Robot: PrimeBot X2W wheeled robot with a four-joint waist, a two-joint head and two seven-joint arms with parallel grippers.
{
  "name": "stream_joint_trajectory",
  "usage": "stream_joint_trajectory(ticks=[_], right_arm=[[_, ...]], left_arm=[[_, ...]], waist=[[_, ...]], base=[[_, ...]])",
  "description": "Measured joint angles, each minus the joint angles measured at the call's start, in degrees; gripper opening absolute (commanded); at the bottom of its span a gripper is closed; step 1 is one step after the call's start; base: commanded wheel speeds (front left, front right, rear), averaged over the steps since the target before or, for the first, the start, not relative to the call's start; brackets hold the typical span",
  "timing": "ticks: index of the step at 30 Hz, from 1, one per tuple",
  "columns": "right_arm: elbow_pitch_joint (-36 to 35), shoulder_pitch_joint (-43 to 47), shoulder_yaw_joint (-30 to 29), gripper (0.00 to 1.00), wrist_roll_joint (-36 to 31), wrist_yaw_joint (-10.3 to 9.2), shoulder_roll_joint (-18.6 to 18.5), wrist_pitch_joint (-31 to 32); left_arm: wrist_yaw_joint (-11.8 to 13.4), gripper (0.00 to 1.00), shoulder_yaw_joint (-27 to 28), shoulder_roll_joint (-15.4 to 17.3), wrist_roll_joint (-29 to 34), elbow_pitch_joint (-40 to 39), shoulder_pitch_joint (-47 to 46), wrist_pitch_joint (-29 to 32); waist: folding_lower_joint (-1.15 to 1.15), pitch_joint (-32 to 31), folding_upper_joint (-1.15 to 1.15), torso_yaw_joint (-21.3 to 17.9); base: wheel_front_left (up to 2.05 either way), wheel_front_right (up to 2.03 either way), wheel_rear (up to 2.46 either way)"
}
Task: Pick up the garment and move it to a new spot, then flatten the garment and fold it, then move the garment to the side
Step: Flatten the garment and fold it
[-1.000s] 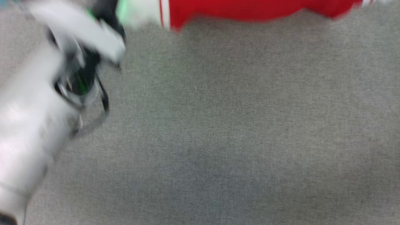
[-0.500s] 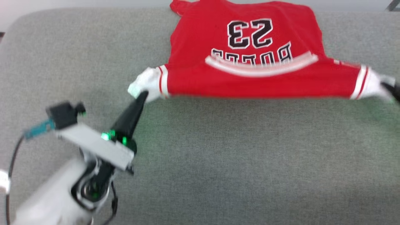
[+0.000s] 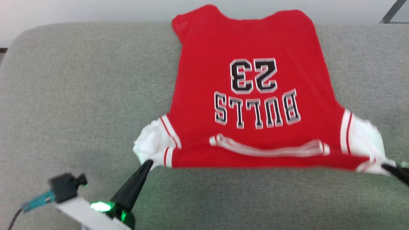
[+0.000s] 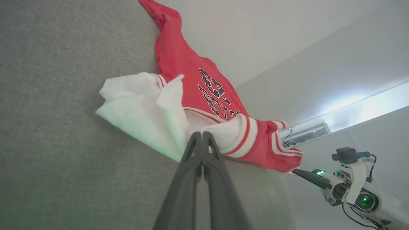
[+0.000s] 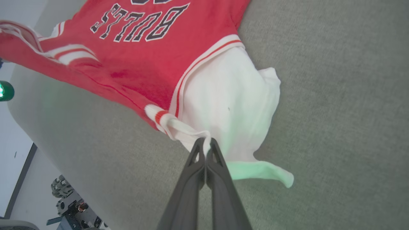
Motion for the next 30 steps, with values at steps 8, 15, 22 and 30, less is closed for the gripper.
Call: stream_joint_trajectory(ticks=[8,15,22,30], right_arm=[[-10.31,7.90,0.11,0.00,2.32,0.00,-7.42,-0.48],[-12.71,10.91,-1.79,0.00,1.75,0.00,-8.56,-0.98],[-11.39,12.50,-1.74,0.00,-1.22,0.00,-6.64,4.50],[-4.23,12.48,-2.87,0.00,-6.46,0.00,3.18,10.46]], left_arm=[[0.00,0.00,3.49,4.36,1.48,-7.94,9.66,0.00],[0.01,0.00,3.97,6.36,3.54,-10.17,14.21,-0.01],[0.01,0.00,0.60,4.59,4.64,-4.55,11.45,2.49],[0.00,0.00,-4.25,0.41,5.91,3.05,6.27,5.00]], waist=[[0.00,-0.46,0.00,-0.25],[0.00,-0.02,0.00,-0.60],[0.00,1.10,0.00,-0.61],[0.00,2.39,0.00,0.05]], base=[[0.00,0.00,0.00],[0.00,0.00,0.00],[0.00,0.00,0.00],[0.00,0.00,0.00]])
